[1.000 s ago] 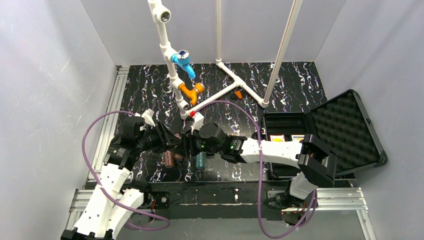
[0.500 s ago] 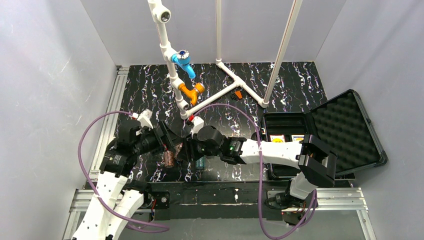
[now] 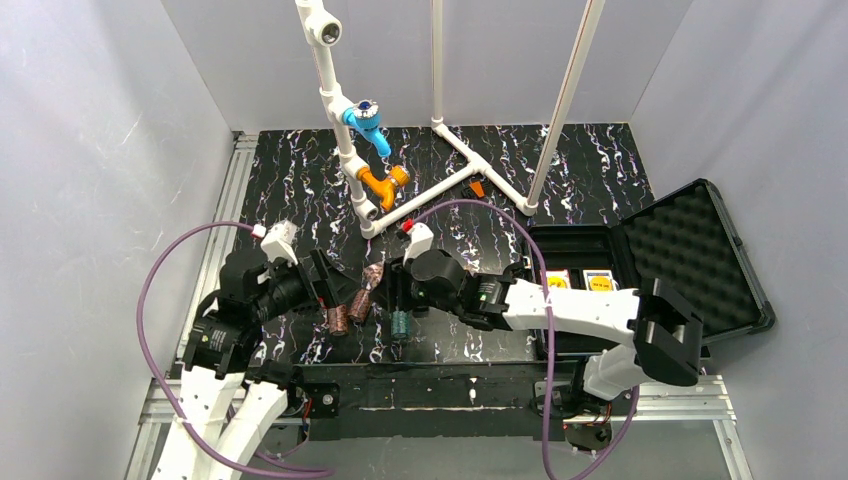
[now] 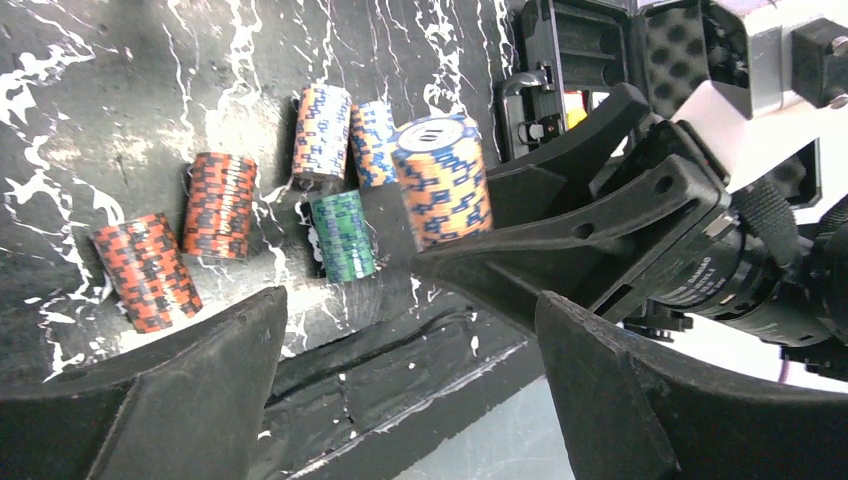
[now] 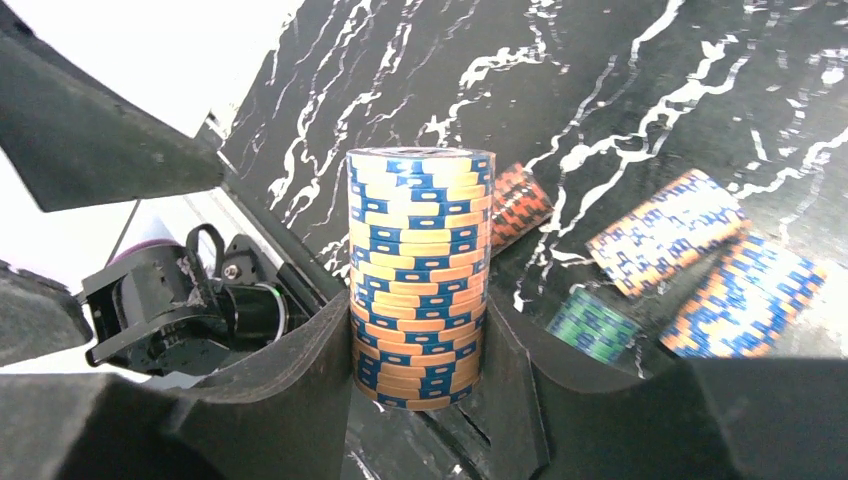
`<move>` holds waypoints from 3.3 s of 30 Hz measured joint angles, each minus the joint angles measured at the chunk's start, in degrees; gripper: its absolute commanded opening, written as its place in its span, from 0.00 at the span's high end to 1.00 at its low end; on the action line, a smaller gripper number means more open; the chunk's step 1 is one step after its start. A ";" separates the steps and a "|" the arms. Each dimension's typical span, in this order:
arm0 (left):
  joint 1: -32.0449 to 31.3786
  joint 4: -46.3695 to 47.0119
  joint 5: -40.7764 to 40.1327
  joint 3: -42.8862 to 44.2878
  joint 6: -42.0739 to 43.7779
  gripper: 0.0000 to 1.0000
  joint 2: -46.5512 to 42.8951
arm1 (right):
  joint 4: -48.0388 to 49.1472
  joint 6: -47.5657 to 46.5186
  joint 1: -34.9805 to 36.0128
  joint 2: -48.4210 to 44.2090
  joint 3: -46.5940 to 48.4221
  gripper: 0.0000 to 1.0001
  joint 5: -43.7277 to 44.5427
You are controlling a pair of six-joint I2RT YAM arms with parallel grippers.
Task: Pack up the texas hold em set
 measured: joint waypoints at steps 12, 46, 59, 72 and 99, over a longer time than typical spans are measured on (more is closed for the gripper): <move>0.00 -3.50 -8.09 0.35 7.50 0.07 -2.91 | -10.38 5.57 0.00 -12.79 -6.51 0.99 19.47; 0.00 -3.30 -9.14 0.33 9.75 0.15 -1.84 | -45.33 32.48 -16.17 -18.23 -0.07 0.99 54.73; 0.00 -2.43 -8.50 0.33 9.88 0.15 0.48 | -38.18 30.45 -44.57 -14.34 -0.57 0.99 40.50; 0.00 -2.43 -8.48 0.33 9.88 0.15 0.39 | -33.64 30.40 -57.94 -7.32 -1.22 0.99 29.14; 0.02 -2.43 -8.50 0.33 9.88 0.16 0.39 | -24.39 30.60 -68.96 -1.51 -7.80 0.99 16.26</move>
